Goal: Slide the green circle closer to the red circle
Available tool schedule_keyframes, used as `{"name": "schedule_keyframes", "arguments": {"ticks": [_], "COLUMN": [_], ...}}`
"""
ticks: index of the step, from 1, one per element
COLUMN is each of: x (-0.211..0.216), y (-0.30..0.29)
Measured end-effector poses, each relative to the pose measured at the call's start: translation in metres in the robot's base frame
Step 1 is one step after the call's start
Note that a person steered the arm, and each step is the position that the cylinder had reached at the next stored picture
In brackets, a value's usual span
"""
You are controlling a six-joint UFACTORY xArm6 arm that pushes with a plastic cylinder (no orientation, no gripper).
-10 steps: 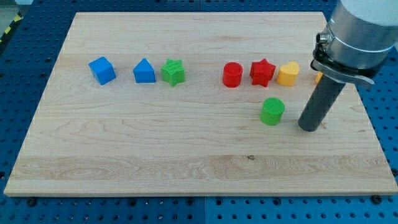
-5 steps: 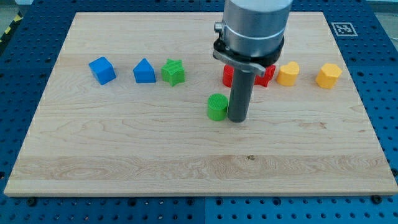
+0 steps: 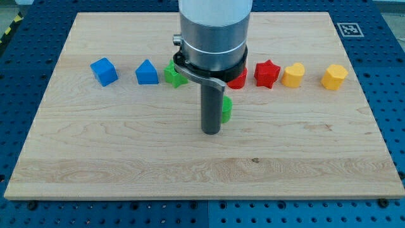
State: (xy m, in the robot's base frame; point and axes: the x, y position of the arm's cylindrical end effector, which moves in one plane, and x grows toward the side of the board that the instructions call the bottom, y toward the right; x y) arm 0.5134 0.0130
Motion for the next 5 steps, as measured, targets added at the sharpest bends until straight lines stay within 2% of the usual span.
{"name": "schedule_keyframes", "arguments": {"ticks": [4,5], "x": [-0.030,-0.015], "y": [0.021,0.042]}}
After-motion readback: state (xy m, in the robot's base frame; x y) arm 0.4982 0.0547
